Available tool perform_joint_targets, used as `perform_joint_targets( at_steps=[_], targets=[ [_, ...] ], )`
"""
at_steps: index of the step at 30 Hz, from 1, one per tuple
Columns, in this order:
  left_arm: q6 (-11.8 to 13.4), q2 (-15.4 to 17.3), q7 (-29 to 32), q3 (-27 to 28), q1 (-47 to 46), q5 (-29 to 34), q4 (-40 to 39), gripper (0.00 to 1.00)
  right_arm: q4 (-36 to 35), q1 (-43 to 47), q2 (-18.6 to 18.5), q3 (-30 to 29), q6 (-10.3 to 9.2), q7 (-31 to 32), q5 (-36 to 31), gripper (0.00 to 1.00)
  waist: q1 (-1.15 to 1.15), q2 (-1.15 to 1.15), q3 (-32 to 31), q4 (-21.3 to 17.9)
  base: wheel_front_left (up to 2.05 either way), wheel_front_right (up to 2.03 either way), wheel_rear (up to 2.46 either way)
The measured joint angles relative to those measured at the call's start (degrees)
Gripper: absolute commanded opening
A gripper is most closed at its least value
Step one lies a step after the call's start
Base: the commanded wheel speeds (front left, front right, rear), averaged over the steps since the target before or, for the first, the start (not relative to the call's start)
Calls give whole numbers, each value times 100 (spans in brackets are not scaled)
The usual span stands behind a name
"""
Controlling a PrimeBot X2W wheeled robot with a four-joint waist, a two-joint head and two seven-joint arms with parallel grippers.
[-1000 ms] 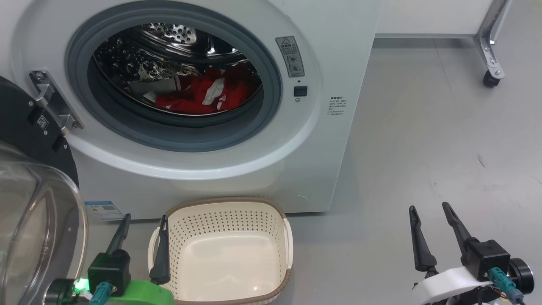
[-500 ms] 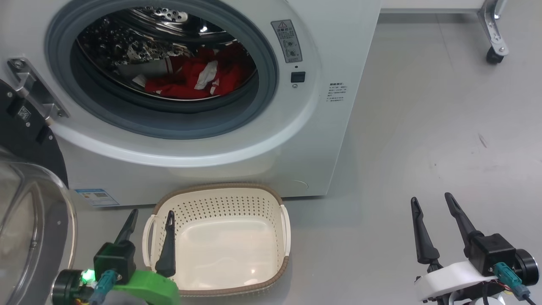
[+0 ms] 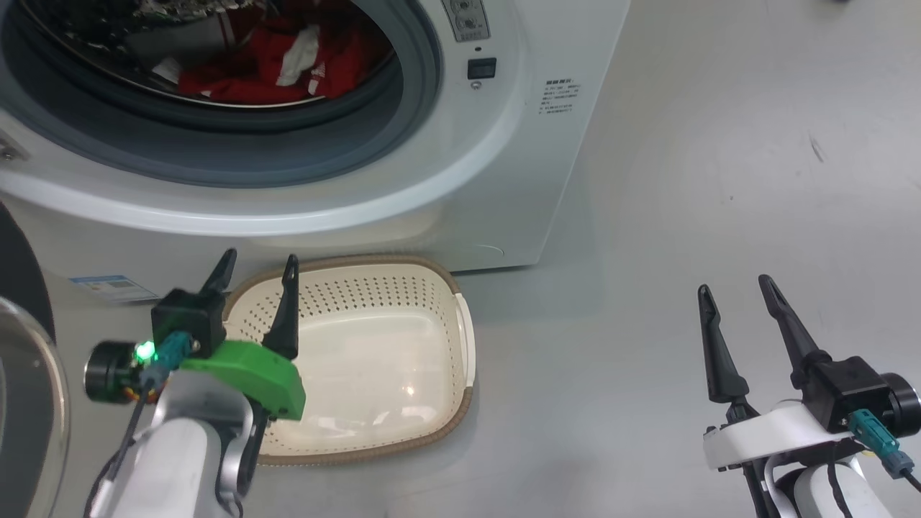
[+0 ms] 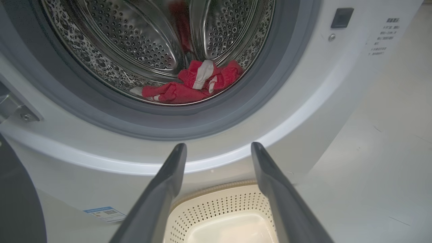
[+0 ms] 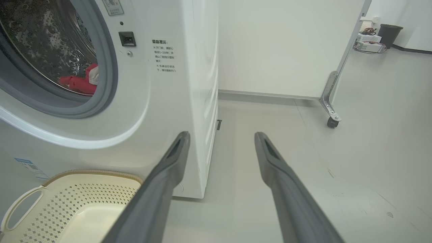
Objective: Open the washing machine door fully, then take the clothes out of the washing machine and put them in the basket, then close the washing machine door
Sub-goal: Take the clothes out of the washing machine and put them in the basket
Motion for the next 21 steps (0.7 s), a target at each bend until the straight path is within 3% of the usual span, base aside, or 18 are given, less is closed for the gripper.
perform_joint_targets(
  at_steps=[10, 21],
  targets=[
    [-264, 75, 638, 16, -1572, -113, 489, 100, -74, -405, 74, 14, 82, -10, 4, 100, 0, 0, 753, -304, 0, 0, 0],
    [-415, 580, 1271, 403, -2997, -147, 1201, 100, 100, -755, 335, 105, 181, -103, 111, 100, 0, 0, 1330, -813, 0, 0, 0]
  ],
)
